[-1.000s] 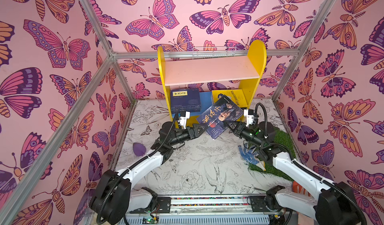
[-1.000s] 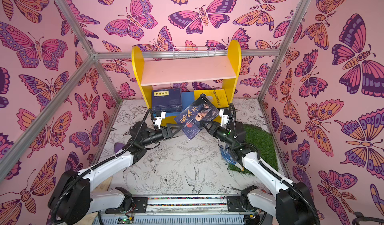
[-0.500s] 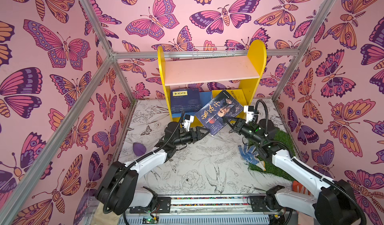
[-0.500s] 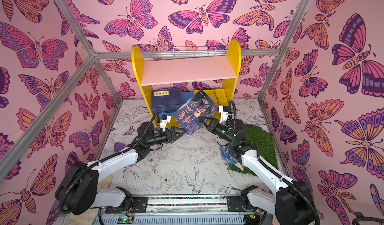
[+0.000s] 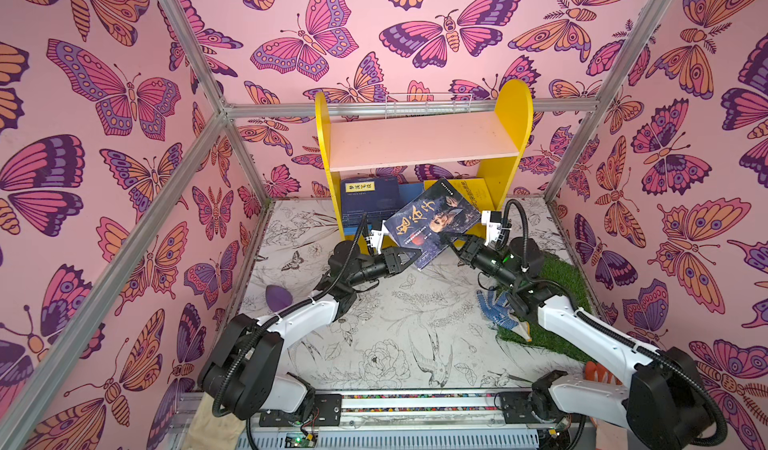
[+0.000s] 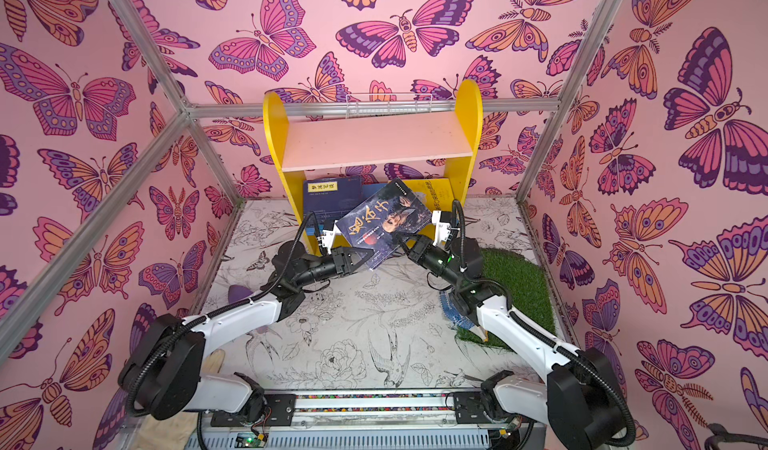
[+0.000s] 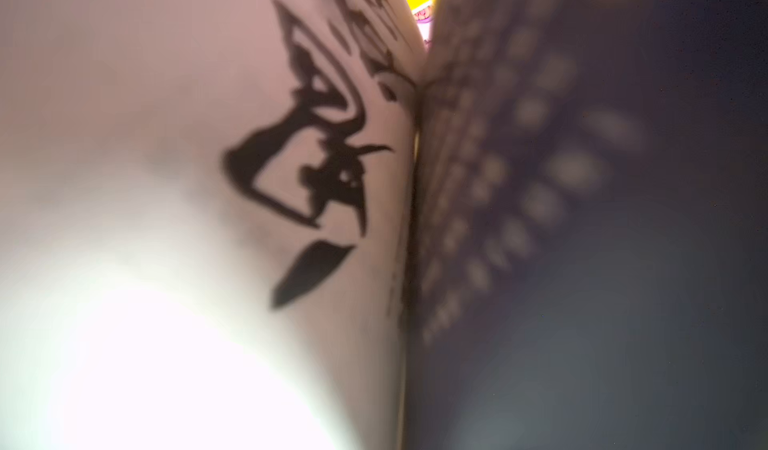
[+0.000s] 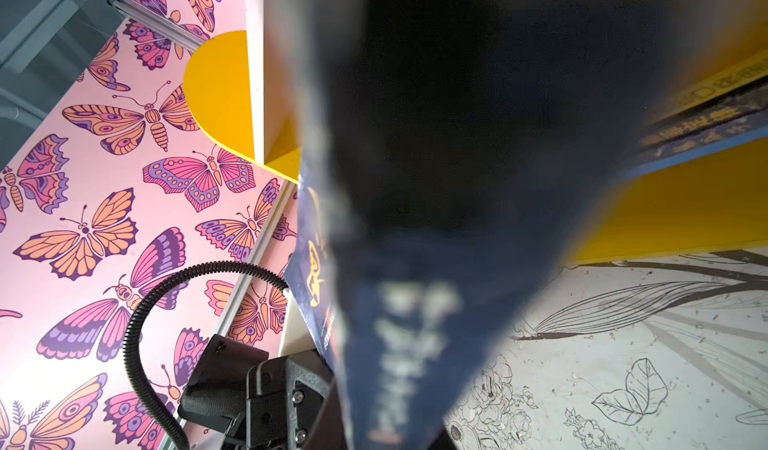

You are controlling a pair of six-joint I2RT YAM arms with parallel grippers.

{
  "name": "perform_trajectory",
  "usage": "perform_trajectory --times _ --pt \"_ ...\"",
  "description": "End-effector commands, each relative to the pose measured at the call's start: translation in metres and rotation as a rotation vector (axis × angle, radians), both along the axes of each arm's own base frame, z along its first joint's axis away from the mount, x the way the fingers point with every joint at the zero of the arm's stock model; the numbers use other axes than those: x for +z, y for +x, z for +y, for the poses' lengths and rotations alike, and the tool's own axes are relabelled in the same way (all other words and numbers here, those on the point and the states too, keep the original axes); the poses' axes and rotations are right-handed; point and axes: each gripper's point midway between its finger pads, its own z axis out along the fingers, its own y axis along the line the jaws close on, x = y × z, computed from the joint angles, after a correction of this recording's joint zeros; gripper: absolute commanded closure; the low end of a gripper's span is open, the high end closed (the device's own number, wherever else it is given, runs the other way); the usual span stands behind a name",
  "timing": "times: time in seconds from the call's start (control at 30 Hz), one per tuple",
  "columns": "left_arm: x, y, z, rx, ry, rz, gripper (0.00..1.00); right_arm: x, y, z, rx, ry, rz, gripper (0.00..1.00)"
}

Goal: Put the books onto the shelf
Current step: 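Carry the purple book to the shelf with the right gripper while the left draws back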

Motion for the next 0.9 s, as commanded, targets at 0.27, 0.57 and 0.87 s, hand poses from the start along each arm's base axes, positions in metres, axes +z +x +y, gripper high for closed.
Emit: perform_trajectory --times 0.27,0.57,0.87 --pt "0.022 -0.009 0.001 -0.017 -0.063 -0.092 1.0 0.01 -0.001 -0.008 -0.063 0.022 -0.047 0.87" --pt "-0.002 0.003 0.021 0.15 0.082 -0.065 0.31 0.017 0.017 -0.033 -0.189 0.07 -0.064 1.0" --pt "-0.006 -0.008 0.047 0.245 0.211 -0.101 0.26 0.042 0.053 -0.042 -0.226 0.118 -0.131 1.0"
